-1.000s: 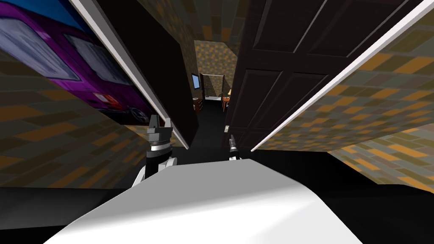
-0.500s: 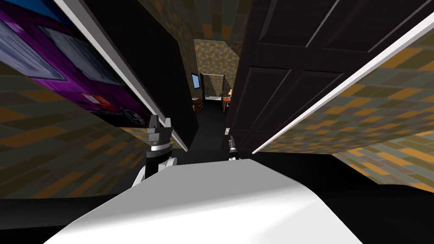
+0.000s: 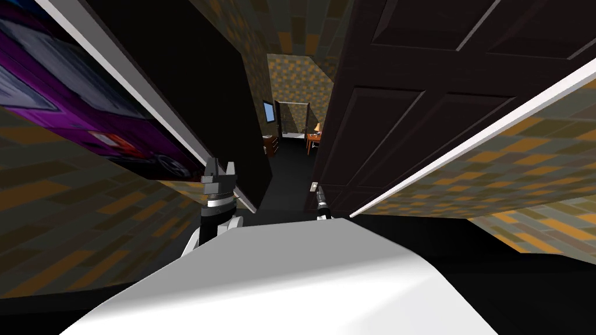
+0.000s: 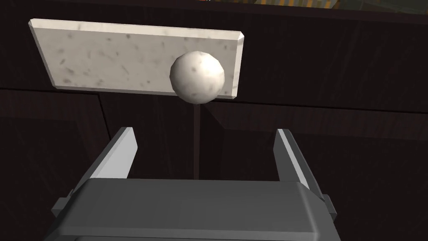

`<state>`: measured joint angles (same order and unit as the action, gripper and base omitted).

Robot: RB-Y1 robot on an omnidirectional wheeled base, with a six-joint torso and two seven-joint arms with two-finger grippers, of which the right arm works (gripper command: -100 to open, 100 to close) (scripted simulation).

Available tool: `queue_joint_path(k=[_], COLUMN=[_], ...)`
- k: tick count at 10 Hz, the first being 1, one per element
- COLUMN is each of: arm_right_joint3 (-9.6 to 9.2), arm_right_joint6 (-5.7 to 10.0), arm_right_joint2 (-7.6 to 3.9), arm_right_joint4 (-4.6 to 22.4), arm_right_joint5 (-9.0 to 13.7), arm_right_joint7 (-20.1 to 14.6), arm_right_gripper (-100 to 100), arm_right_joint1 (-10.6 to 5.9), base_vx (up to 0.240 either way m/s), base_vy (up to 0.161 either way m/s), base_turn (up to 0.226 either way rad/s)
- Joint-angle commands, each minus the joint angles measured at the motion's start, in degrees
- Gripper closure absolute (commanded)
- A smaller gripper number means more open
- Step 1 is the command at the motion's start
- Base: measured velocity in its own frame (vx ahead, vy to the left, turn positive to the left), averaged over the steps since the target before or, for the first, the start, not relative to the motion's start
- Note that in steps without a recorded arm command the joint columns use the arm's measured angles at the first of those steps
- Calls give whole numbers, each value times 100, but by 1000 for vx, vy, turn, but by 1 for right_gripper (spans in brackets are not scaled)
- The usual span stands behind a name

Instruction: Push the door open

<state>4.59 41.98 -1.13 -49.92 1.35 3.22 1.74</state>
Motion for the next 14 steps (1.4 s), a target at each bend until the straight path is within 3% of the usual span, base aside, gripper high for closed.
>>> queue_joint_path(k=[1, 3, 4, 5, 10, 11, 14], arm_right_joint3=[23, 42, 45, 45, 45, 114, 227], arm_right_joint6=[-8, -10, 7, 7, 7, -1, 4], arm_right_joint2=[93, 298, 205, 205, 205, 98, -31], arm_right_joint4=[35, 70, 96, 96, 96, 109, 115], arm_right_joint5=[12, 23, 24, 24, 24, 59, 117], arm_right_joint7=[1, 0, -1, -1, -1, 21, 49], arm_right_gripper=[-100, -100, -100, 100, 100, 100, 100], arm_right_joint1=[-32, -62, -67, -67, -67, -66, -71], base_vx=[196, 197, 62, -11, -10, 114, 178], base_vy=[-19, 1, 7, 0, -1, 21, 42], base_turn=[17, 4, -9, 9, 2, -14, -42])
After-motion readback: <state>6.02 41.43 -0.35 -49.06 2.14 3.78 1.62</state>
